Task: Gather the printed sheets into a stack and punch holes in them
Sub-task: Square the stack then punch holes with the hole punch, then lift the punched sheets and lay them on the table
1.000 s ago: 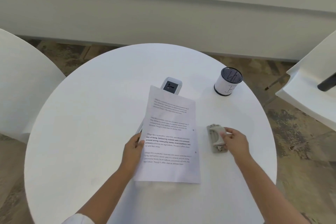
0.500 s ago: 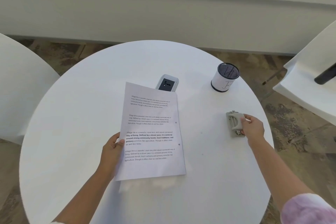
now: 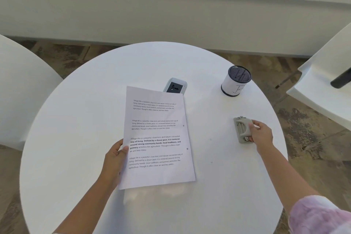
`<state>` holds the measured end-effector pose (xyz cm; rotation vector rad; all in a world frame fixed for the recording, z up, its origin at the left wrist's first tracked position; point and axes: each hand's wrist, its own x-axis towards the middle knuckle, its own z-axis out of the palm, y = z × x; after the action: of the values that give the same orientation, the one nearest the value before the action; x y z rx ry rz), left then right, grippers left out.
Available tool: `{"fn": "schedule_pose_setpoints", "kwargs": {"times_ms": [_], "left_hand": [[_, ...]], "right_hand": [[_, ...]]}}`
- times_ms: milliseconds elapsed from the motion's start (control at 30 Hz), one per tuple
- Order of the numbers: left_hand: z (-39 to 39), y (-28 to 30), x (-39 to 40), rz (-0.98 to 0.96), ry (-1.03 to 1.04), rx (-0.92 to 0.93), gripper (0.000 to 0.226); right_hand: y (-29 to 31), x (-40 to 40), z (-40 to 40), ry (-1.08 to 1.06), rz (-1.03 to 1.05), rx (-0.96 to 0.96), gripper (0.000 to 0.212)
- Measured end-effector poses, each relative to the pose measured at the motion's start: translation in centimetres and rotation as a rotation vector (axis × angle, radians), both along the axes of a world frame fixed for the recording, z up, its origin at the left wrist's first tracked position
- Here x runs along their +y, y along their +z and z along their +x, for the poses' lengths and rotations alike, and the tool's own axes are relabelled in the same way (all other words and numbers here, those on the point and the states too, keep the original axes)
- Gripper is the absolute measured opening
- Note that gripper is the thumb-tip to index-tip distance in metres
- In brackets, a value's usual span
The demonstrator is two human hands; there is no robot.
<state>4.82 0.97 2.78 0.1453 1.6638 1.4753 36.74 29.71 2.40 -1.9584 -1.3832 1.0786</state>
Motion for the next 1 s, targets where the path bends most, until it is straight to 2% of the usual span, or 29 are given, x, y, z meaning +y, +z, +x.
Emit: {"fn": "schedule_pose_setpoints", "kwargs": {"times_ms": [100,233,300,367,433,533,567,600,667,767,1000], "left_hand": [[0.1,0.0,0.1,0.011,0.014,-0.019,0.028],[0.3,0.1,0.2,0.03,0.029,-0.058,0.03],[0.4,0.2,0.2,0.037,0.028,-0.073,0.03],[0.4,0.3,0.3,0.043,0.028,-0.079,0.03],[0.4,0.4,0.4,0.052,0.022,-0.078,0.029],[0.5,0.8,0.5,0.075,-0.007,-0.063,0.027],[0.4,0.9,0.5,0.083,-0.028,-0.058,0.027],[0.4,1.1,0.5,0.089,-0.048,-0.053,0.027],[0.0,1.4,0.4,0.102,-0.064,-0.038,0.029],[-0.6,2.4,0.3,0.119,-0.072,0.063,0.027],[-2.1,5.6,1.1,0.226,-0.005,0.297,0.021]], "right_hand": [[0.4,-0.6,0.0,0.02,0.046,-0.081,0.035],[1.8,-2.4,-1.0,0.028,0.349,-0.262,0.032],[2.4,-3.9,-2.6,0.127,0.473,-0.222,0.029],[2.4,-5.7,-4.7,0.28,0.479,-0.119,0.026],[2.3,-7.8,-7.0,0.406,0.288,-0.019,0.028],[2.9,-10.3,-10.0,0.471,-0.334,0.166,0.039],[3.2,-11.1,-10.7,0.504,-0.474,0.219,0.038],[3.3,-11.6,-11.3,0.544,-0.531,0.243,0.036],[3.2,-12.1,-12.1,0.576,-0.487,0.225,0.029],[4.1,-12.3,-12.9,0.575,-0.294,0.172,0.032],[8.7,-12.7,-14.9,0.619,0.074,0.244,0.025]]}}
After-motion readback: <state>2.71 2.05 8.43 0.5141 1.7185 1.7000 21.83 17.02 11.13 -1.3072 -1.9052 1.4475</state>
